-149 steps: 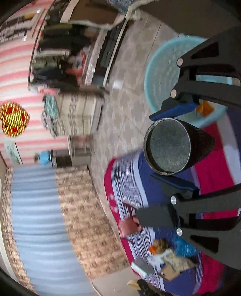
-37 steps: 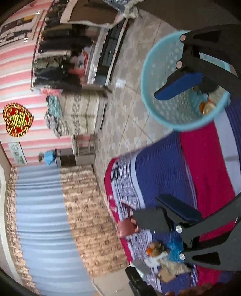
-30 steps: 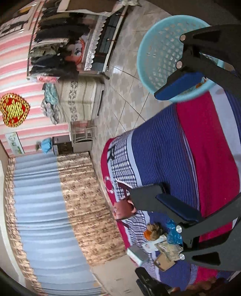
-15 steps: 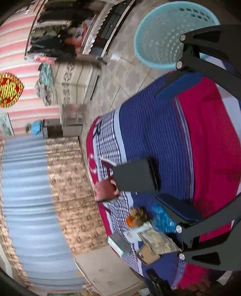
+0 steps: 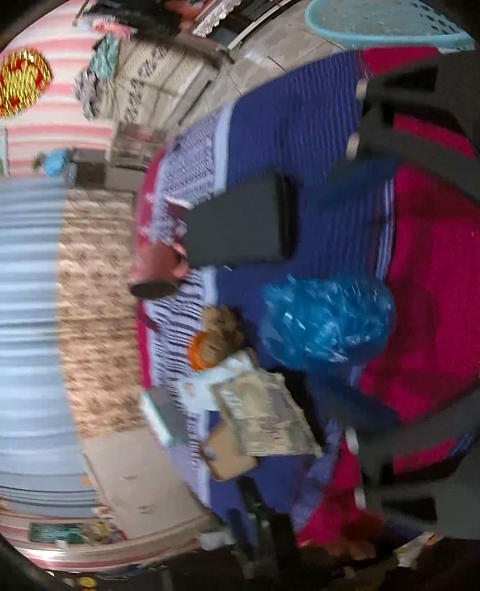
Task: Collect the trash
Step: 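Grasp the blue plastic bag with the right tool while the left tool grasps the printed snack packet, then carry the blue bag and snack packet over the light blue basket with both tools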
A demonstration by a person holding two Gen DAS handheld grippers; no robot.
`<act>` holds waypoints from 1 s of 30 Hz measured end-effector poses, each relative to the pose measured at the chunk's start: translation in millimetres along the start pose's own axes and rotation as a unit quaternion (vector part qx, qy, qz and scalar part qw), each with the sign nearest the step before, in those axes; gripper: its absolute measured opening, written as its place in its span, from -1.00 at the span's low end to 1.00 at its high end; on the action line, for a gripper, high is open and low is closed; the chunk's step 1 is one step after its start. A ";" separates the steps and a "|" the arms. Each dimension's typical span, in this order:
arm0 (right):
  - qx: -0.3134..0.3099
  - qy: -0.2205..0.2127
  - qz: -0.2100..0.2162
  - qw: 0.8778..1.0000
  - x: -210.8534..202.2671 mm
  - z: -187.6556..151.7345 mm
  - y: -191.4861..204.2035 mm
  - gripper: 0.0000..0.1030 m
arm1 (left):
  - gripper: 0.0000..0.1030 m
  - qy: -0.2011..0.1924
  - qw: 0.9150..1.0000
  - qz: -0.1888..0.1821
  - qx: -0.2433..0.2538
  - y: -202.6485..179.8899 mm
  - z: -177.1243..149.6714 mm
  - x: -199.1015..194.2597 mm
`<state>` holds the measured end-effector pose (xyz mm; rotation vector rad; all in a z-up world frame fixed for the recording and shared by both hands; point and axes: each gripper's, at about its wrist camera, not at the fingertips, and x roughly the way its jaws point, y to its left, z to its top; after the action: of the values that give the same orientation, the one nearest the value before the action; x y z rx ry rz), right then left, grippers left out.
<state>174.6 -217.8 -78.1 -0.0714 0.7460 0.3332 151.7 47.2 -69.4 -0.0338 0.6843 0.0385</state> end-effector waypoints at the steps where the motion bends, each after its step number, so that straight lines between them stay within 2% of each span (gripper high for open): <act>1: 0.002 0.011 0.013 1.000 3.8 -2.0 -0.9 -0.14 | 0.89 0.003 1.000 -0.003 0.000 -1.8 -1.2 -0.2; 2: 0.007 0.017 0.026 0.999 6.1 -3.3 -2.5 -0.28 | 0.89 0.005 1.000 -0.005 -0.001 -3.2 -1.7 -0.6; 5: 0.016 -0.004 0.035 0.999 -3.2 -3.6 -8.5 -0.40 | 0.89 0.014 1.000 -0.020 -0.005 -9.1 -2.4 -0.5; 14: 0.063 -0.060 -0.021 0.996 -46.2 0.0 -51.4 -0.41 | 0.88 0.074 0.996 -0.054 0.002 -44.5 -6.1 18.9; 18: 0.079 -0.070 -0.038 0.994 -56.2 -1.5 -69.1 -0.41 | 0.71 0.104 0.992 -0.064 -0.010 -54.8 -5.8 38.4; 20: 0.083 -0.077 -0.048 0.992 -62.8 -2.8 -78.1 -0.41 | 0.55 0.103 0.993 -0.060 -0.015 -58.1 -4.0 40.6; 22: 0.088 -0.082 -0.055 0.991 -68.9 -5.4 -85.0 -0.41 | -0.01 0.102 0.992 -0.071 -0.008 -63.3 -2.4 37.7; 23: 0.091 -0.085 -0.061 0.990 -73.0 -6.8 -90.9 -0.41 | -0.14 0.101 0.992 -0.076 0.002 -67.7 -2.6 35.8; 24: 0.093 -0.087 -0.065 0.990 -75.3 -7.9 -94.4 -0.41 | -0.37 0.102 0.992 -0.079 0.015 -72.6 -3.2 34.3; 27: 0.112 -0.095 -0.076 0.986 -85.6 -12.5 -111.3 -0.41 | -0.75 0.089 0.993 -0.072 0.041 -81.9 -3.7 27.0; 30: 0.130 -0.105 -0.084 0.982 -93.7 -16.0 -122.6 -0.41 | -0.90 0.073 0.994 -0.071 0.047 -84.7 1.1 15.1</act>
<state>139.5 -362.0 -33.1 0.1452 0.5650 0.0779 168.1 -36.9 -76.6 0.0050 0.8287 -0.1330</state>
